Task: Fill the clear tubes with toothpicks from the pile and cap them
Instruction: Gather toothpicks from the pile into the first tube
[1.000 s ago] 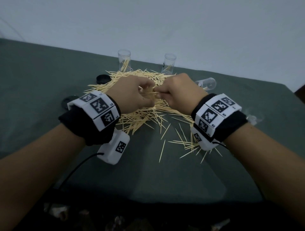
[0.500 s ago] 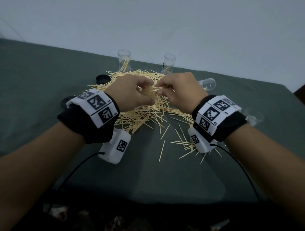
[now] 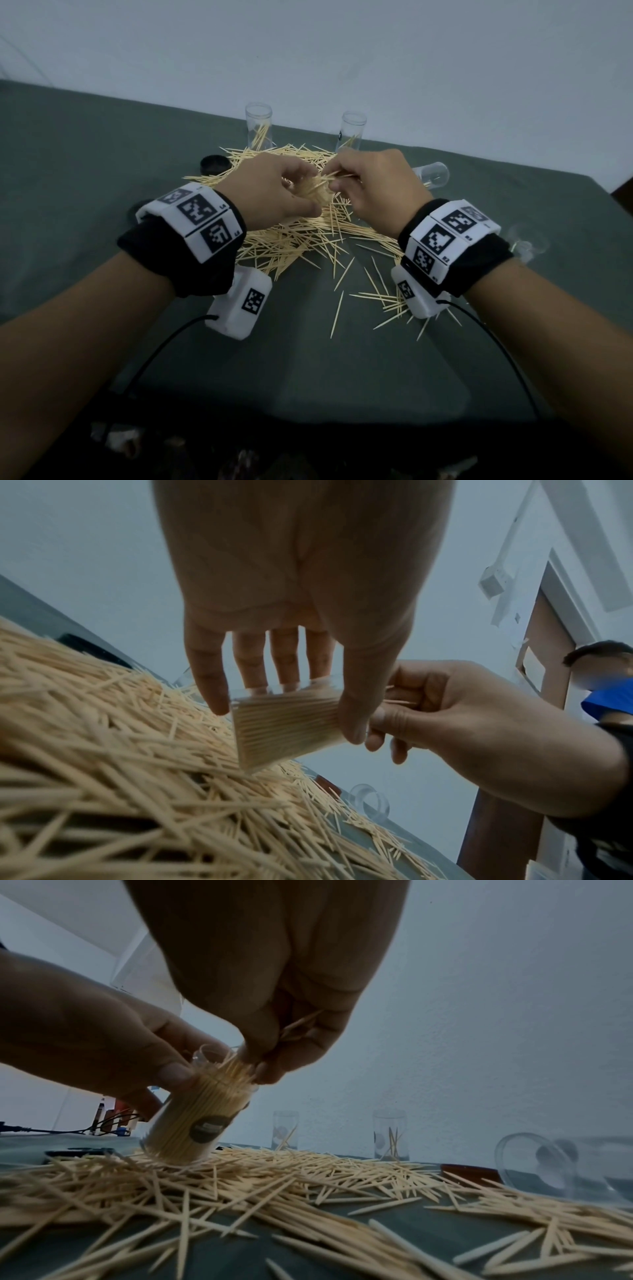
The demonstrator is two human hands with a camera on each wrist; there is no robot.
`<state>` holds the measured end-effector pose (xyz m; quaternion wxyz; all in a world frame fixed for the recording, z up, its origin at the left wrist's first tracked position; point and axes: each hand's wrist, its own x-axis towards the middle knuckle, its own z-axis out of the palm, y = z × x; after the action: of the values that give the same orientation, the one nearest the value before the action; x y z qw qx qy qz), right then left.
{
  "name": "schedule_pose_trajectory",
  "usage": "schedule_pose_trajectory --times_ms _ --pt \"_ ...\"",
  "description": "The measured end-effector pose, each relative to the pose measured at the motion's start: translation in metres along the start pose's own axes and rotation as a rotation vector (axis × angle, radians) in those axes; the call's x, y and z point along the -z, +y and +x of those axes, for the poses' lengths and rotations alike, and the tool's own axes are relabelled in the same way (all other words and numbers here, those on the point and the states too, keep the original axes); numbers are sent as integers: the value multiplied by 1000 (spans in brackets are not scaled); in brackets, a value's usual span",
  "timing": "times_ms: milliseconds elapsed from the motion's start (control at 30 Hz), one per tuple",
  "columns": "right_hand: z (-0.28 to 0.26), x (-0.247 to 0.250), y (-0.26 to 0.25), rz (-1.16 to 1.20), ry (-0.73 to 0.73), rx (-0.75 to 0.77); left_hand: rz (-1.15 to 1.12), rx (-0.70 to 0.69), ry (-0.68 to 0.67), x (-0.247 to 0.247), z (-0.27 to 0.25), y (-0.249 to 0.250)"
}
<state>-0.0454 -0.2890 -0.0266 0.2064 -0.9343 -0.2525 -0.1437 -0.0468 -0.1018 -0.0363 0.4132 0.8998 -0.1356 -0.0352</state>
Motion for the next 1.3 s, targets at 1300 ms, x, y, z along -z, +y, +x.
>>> schedule_pose_trajectory --times_ms 1300 --pt "3 2 5 78 227 105 -106 0 -31 -2 -1 0"
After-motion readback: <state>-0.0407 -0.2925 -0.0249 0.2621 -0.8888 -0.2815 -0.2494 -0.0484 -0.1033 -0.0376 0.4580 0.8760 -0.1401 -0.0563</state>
